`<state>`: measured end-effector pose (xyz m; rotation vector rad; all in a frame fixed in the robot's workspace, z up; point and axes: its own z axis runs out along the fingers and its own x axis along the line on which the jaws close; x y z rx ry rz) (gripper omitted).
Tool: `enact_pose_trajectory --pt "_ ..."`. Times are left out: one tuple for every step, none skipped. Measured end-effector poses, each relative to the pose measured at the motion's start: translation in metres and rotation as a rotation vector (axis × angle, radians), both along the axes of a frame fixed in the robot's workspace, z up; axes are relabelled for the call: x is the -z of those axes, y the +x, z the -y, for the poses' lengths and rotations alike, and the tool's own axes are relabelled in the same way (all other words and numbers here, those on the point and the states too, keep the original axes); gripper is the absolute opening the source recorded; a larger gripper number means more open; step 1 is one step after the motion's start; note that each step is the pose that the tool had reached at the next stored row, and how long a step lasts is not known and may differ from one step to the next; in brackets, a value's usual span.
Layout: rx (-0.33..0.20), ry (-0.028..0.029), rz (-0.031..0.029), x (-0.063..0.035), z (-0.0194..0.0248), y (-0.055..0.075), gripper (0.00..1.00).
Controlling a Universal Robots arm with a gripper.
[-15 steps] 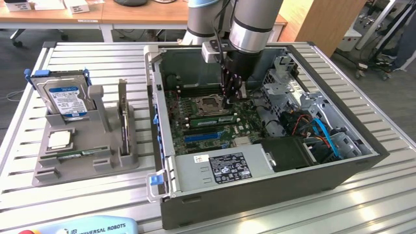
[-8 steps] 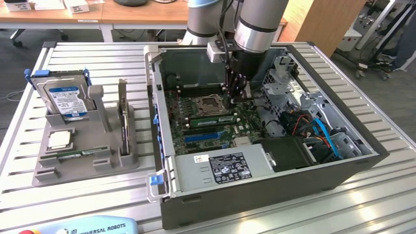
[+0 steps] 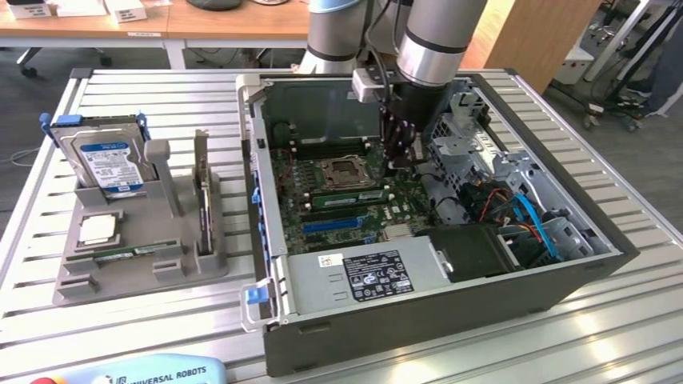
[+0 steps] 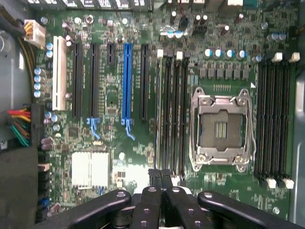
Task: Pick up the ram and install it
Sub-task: 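Press down the ram until it locks into place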
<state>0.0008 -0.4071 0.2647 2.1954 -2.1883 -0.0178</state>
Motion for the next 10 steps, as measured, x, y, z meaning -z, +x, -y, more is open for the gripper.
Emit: enact_pose_trajectory --pt "0.0 0.0 -0.0001 0.0 0.0 0.0001 0.1" --pt "0.0 0.0 -0.0001 0.0 0.0 0.0001 0.1" --pt "0.0 0.0 -0.0001 0.0 0.0 0.0001 0.1" --pt "0.0 0.0 -0.0001 0.0 0.0 0.0001 0.1" --pt "0.0 -0.0001 -0.0002 0.0001 0.0 0.0001 0.1" --pt "0.0 -0.0002 -0.0002 0.0003 0.0 0.0001 0.1" --pt "0.0 0.0 -0.0001 0.0006 0.0 0.0001 0.1" --pt "0.0 0.0002 -0.0001 0.0011 0.0 0.0001 0.1" --pt "0.0 0.0001 -0.0001 0.0016 0.0 0.0001 0.1" --pt "0.0 0.0 -0.0001 0.0021 0.0 0.0001 0.1"
